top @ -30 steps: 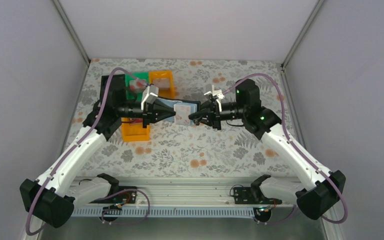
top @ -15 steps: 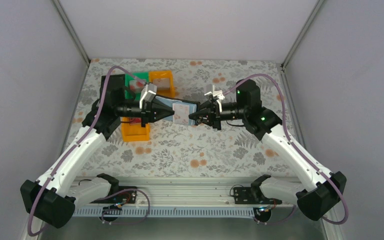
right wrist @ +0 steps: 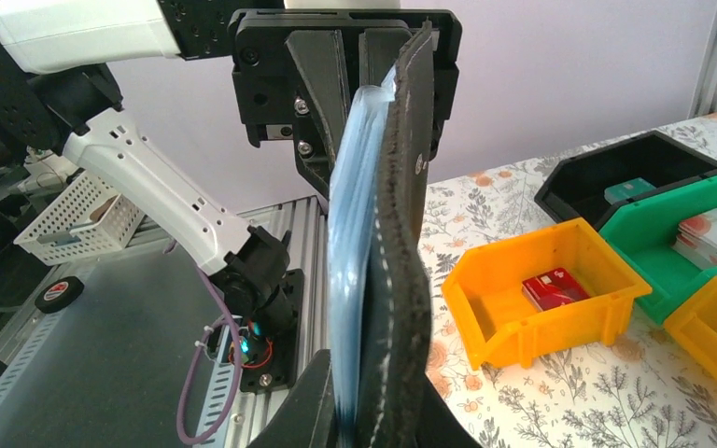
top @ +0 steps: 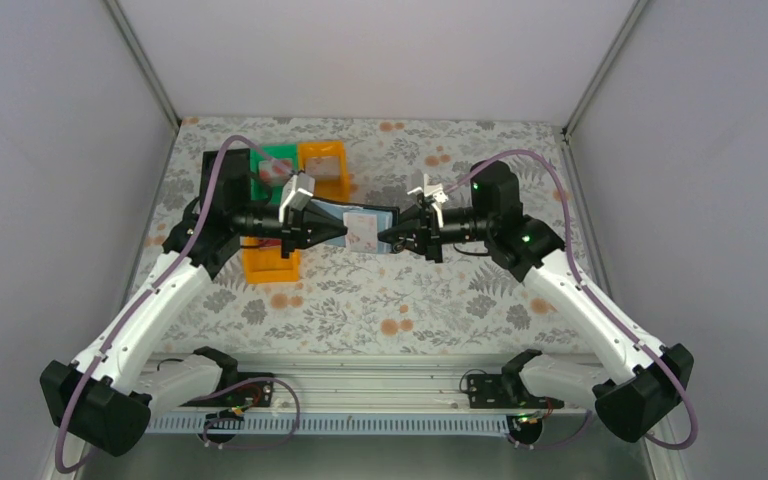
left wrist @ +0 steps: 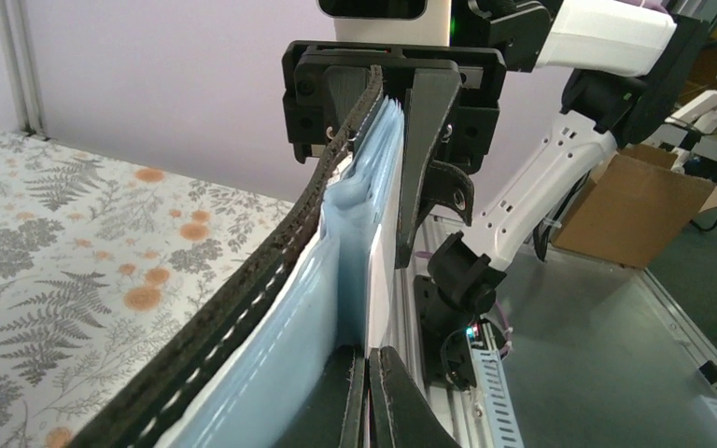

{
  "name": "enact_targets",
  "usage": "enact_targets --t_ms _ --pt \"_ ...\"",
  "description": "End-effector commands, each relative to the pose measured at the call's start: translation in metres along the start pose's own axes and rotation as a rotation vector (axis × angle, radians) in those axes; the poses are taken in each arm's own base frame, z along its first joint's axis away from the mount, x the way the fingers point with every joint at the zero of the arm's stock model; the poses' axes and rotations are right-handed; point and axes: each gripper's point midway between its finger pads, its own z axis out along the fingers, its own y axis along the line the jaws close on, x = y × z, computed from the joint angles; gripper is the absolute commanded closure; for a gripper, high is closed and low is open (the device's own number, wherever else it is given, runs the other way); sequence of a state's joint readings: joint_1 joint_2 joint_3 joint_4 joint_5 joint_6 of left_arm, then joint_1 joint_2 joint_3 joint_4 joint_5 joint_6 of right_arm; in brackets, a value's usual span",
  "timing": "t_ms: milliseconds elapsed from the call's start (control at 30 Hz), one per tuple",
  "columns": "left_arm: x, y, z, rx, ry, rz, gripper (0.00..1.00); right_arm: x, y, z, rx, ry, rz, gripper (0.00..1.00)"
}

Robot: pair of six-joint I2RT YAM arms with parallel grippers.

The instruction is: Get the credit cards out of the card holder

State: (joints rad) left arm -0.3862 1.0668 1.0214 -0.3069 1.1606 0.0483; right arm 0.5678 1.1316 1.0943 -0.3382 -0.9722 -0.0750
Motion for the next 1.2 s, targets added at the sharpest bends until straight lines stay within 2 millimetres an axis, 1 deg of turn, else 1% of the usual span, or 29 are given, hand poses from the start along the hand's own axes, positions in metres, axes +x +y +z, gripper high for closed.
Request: enact_targets --t_ms 0,167,233,300,467,567,600,633,700,733,800,833,867,933,967,1067,1133,1167 --pt "-0.008 -0.005 -0.008 -0.010 -0.005 0.065 0.98 -0.001 0.001 -0.008 0.024 -0.002 -0.016 0.94" --pt "-0.008 -0.006 -0.008 -0.003 -0.001 0.070 0.98 0.000 -0.001 -0.006 0.016 -0.001 -0.009 0.94" --pt "-0.008 -0.006 -0.008 0.000 -0.002 0.067 0.98 -0.001 -0.001 -0.006 0.017 -0.002 -0.009 0.96" --pt "-0.008 -0.006 -0.007 0.001 -0.005 0.065 0.98 -0.003 -0.001 -0.006 0.015 -0.005 -0.016 0.96" --pt "0.000 -0.005 -0.008 -0.005 0.013 0.065 0.98 -0.006 -0.003 -0.009 0.037 -0.007 -0.025 0.96" --pt "0.002 -0.012 -0.004 0.049 -0.009 0.070 0.98 -0.006 -0.001 -0.006 -0.002 -0.009 -0.014 0.96" --pt "0.002 -0.012 -0.002 0.055 -0.013 0.063 0.93 -0.007 0.000 -0.005 -0.016 -0.010 -0.009 0.96" --pt "0.003 -0.011 -0.001 0.057 -0.016 0.057 0.85 -0.007 0.001 -0.005 -0.025 -0.010 -0.009 0.96" --pt "0.003 -0.010 0.002 0.060 -0.018 0.052 0.73 -0.009 0.002 -0.005 -0.029 -0.012 -0.010 0.96" --pt "0.002 -0.010 0.002 0.058 -0.020 0.054 0.70 -0.009 0.002 -0.005 -0.033 -0.014 -0.011 0.96" --pt "-0.001 -0.008 0.004 0.055 -0.026 0.051 0.68 -0.011 0.005 -0.006 -0.040 -0.019 -0.018 0.96" --pt "-0.002 -0.008 0.004 0.053 -0.030 0.045 0.69 -0.011 0.005 -0.006 -0.043 -0.019 -0.018 0.96" --pt "-0.003 -0.007 0.004 0.051 -0.034 0.040 0.73 -0.010 0.005 -0.005 -0.044 -0.018 -0.017 0.96" --pt "-0.006 -0.006 0.004 0.051 -0.039 0.032 0.92 -0.010 0.005 -0.006 -0.041 -0.017 -0.019 0.96" --pt "-0.006 -0.006 0.004 0.052 -0.037 0.026 0.97 -0.009 0.005 -0.006 -0.038 -0.016 -0.018 0.96" --pt "-0.005 -0.007 0.001 0.044 -0.025 -0.008 0.98 -0.008 0.003 -0.008 -0.011 -0.022 -0.018 0.96" --pt "-0.003 0.000 -0.005 -0.001 -0.023 -0.061 0.98 -0.008 -0.010 -0.013 0.071 -0.029 0.008 0.96" --pt "0.001 0.010 -0.011 -0.052 -0.026 -0.097 0.98 -0.007 -0.020 -0.017 0.121 -0.032 0.031 0.96"
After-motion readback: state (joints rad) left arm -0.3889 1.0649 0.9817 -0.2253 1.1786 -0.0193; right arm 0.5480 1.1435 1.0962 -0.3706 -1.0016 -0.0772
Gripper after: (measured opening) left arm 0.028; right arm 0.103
